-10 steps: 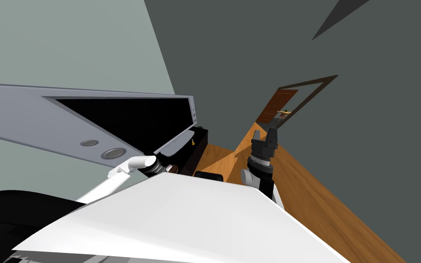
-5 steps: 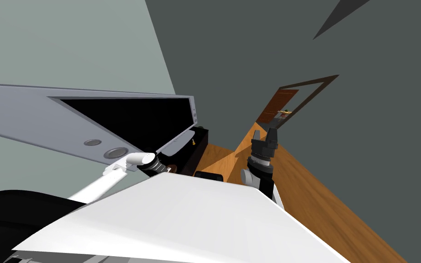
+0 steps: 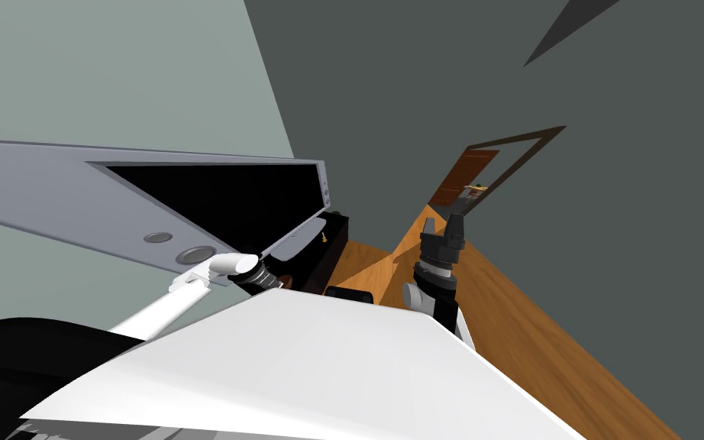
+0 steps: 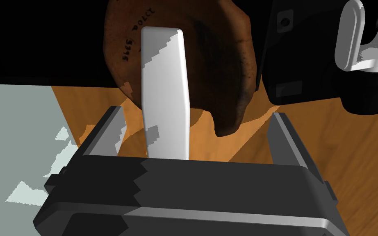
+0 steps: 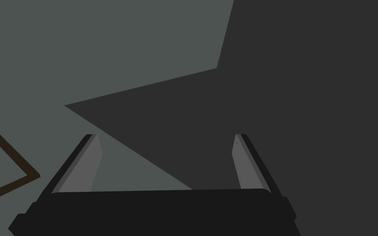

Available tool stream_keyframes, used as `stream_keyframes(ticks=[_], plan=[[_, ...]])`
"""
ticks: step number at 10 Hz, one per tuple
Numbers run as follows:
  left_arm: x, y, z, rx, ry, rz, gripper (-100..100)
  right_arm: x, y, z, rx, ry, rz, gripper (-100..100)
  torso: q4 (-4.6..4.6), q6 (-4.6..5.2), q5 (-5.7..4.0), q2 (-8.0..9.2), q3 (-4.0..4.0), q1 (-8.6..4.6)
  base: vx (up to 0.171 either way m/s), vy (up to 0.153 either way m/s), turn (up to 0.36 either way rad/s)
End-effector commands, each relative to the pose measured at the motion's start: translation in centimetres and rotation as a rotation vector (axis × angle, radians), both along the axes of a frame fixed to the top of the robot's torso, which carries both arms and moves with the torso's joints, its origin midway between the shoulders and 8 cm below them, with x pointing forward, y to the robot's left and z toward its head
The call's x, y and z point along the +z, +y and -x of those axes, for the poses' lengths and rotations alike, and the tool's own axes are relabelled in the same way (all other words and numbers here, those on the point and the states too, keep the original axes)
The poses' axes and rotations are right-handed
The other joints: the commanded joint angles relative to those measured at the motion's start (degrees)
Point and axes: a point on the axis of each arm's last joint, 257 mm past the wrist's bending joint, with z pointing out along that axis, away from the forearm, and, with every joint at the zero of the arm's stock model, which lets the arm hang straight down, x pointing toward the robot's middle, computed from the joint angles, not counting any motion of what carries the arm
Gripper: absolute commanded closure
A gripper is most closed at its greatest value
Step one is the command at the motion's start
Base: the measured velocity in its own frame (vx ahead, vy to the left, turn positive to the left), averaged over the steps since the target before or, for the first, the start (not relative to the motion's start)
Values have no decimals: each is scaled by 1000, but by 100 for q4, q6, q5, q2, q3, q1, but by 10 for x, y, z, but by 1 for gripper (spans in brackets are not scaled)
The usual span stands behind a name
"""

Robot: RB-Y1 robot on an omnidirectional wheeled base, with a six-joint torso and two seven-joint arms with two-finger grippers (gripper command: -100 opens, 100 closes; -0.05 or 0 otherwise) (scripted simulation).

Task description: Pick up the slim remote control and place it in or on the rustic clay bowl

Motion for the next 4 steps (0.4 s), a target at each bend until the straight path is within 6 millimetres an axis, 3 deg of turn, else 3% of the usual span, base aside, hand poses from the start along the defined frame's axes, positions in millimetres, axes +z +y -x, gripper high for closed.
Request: stream_keyframes(ticks=[1, 4], plan=[[0, 0, 0, 0, 0, 0, 0, 0, 0, 0, 0, 0, 0, 0, 0, 0, 0, 0, 0, 0, 0, 0, 0], [0, 0, 0, 0, 0, 0, 0, 0, 0, 0, 0, 0, 0, 0, 0, 0, 0, 0, 0, 0, 0, 0, 0]])
